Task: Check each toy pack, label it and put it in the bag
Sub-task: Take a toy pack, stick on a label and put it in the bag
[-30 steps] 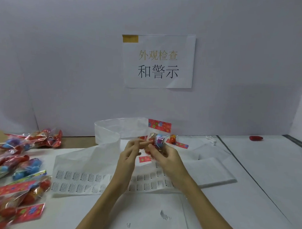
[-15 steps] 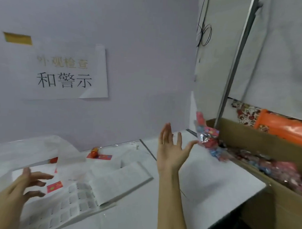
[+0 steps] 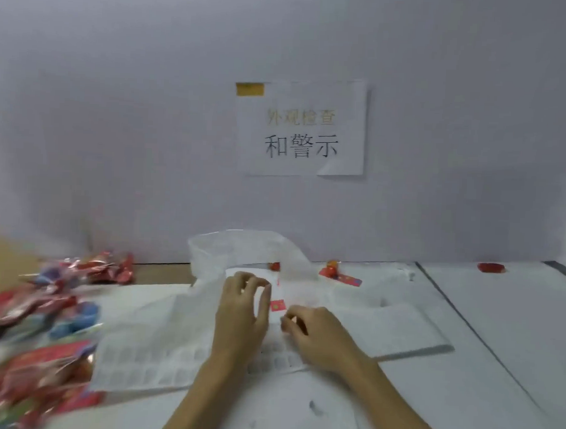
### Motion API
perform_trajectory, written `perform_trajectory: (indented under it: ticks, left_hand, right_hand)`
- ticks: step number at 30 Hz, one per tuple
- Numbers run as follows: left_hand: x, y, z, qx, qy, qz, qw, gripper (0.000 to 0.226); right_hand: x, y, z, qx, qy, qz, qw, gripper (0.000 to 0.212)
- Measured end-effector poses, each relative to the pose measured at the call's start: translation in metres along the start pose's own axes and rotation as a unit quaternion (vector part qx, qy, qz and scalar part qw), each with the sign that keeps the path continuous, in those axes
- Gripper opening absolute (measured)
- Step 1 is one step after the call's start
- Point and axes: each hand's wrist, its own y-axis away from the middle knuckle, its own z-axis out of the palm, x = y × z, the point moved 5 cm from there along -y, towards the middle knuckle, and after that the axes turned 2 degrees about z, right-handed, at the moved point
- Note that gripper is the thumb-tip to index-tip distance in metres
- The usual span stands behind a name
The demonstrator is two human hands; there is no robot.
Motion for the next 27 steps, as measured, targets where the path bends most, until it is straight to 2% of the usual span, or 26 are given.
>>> perform_trajectory:
  ticks: [3, 6, 8, 9, 11, 14, 16, 19, 21, 27]
  left_hand:
    - [-0.011, -0.008, -0.016, 0.054, -0.043, -0.023, 0.997, 0.011]
    - [-0.049, -0.026, -0.047, 0.167, -0.030, -0.127, 0.977, 0.013]
    - [-0.082, -0.038, -0.067, 0.180, -0.081, -0.187, 0.962, 0.015]
    - [-0.101, -0.044, -0.076, 0.144, -0.131, -0.211, 0.958, 0.018]
    - [-0.144, -0.053, -0.091, 0.024, -0.244, -0.267, 0.932, 0.024]
    - [-0.199, -0.054, -0.116, -0.168, -0.356, -0.345, 0.853, 0.045]
    - [-0.222, -0.056, -0.129, -0.243, -0.386, -0.330, 0.826, 0.049]
    - [-0.244, -0.058, -0.128, -0.330, -0.403, -0.258, 0.814, 0.043]
    - [-0.249, -0.056, -0.121, -0.344, -0.400, -0.259, 0.809, 0.049]
    - [-0.239, -0.063, -0.111, -0.265, -0.421, -0.248, 0.832, 0.044]
  right_hand:
    - [0.006, -0.004, 0.000, 0.002, 0.003, 0.015, 1.000, 0.021]
    - [0.006, -0.007, 0.001, -0.003, 0.004, 0.019, 1.000, 0.022]
    - [0.002, -0.006, 0.001, -0.006, 0.009, 0.024, 1.000, 0.021]
    - [-0.001, -0.005, -0.001, -0.008, 0.013, 0.023, 1.000, 0.020]
    - [-0.006, -0.002, -0.004, -0.012, 0.017, 0.022, 1.000, 0.020]
    - [-0.012, 0.001, -0.005, -0.017, 0.015, 0.029, 0.999, 0.018]
    - [-0.013, 0.002, -0.006, -0.024, 0.017, 0.037, 0.999, 0.017]
    - [-0.013, 0.000, -0.008, -0.027, 0.011, 0.042, 0.999, 0.019]
    - [-0.012, 0.000, -0.008, -0.025, 0.007, 0.045, 0.999, 0.021]
    - [-0.010, -0.003, -0.006, -0.021, 0.017, 0.046, 0.999, 0.022]
